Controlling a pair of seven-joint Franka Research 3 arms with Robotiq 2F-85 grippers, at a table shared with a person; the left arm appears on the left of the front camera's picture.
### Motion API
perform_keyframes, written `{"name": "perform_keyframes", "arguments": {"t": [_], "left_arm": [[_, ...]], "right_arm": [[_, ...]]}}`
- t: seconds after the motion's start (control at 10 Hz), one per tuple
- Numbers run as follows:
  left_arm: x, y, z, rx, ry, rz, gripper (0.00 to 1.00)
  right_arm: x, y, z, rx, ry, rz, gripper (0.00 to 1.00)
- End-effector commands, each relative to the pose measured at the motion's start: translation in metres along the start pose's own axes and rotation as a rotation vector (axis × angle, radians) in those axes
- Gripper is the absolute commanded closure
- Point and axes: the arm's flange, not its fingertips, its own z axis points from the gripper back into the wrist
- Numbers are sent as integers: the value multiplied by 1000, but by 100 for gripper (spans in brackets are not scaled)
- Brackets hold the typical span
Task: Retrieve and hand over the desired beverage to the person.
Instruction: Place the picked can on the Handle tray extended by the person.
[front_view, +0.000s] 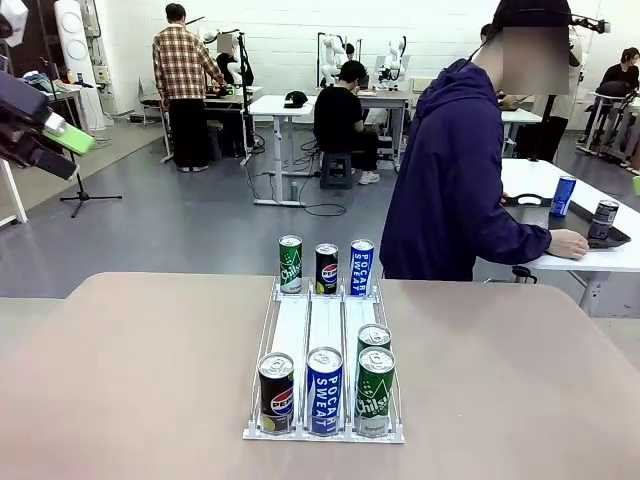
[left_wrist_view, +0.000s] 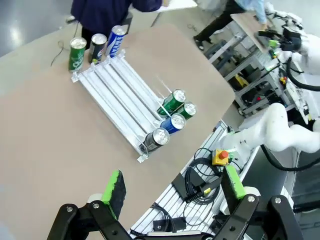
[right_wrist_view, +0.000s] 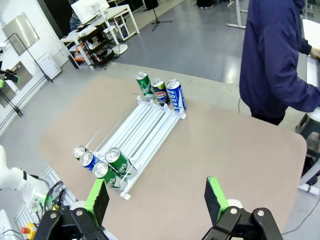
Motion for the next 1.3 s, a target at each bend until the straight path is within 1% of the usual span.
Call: {"name": "perform_keyframes", "arguments": {"t": [0.0, 0.4, 0.5, 1.2], "left_arm": [[-8, 0, 8, -49, 10, -68, 0], [-9, -3, 18, -62, -23, -87, 0], [-8, -2, 14, -35, 4, -53, 0], [-8, -2, 14, -35, 4, -53, 0]], "right_arm": [[0, -1, -3, 33, -7, 5, 0], [0, -1, -3, 33, -7, 5, 0], [0, -1, -3, 33, -7, 5, 0], [0, -1, -3, 33, -7, 5, 0]]}}
